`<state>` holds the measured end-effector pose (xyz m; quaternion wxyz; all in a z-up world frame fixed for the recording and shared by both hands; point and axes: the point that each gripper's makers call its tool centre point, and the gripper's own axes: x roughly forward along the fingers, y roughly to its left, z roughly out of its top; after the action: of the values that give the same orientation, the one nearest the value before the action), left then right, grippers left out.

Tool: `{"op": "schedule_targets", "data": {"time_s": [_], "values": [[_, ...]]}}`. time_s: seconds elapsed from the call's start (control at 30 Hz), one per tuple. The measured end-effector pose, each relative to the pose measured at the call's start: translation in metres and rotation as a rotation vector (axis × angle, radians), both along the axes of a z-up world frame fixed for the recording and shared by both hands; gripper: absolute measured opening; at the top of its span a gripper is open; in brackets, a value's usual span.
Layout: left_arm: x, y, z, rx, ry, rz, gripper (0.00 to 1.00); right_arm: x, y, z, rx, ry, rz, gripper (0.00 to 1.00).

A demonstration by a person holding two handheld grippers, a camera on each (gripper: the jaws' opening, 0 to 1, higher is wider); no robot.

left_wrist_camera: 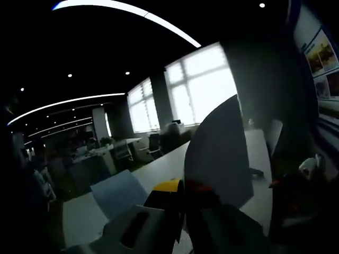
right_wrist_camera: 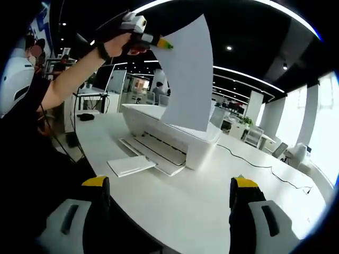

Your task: Remove the paper from the printer output slot and place it on top of the printer

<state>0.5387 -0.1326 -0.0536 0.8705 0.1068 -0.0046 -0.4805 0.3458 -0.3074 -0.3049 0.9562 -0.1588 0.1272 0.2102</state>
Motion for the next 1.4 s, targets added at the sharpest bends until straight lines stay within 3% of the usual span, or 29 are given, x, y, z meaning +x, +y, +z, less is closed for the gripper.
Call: {"op": "schedule_targets", "data": {"time_s": [0.83, 1.4], "values": [[0.038, 0.017, -0.016, -0.002, 0.048, 0.078, 0.05, 0.001, 0.001, -0.004, 0.0, 0.009, 0.004, 0.89], [0.05, 0.027, -0.022, -0.002, 0.063, 0.114, 0.05, 0.0, 0.003, -0.003, -0.002, 0.009, 0.006, 0.88]]}}
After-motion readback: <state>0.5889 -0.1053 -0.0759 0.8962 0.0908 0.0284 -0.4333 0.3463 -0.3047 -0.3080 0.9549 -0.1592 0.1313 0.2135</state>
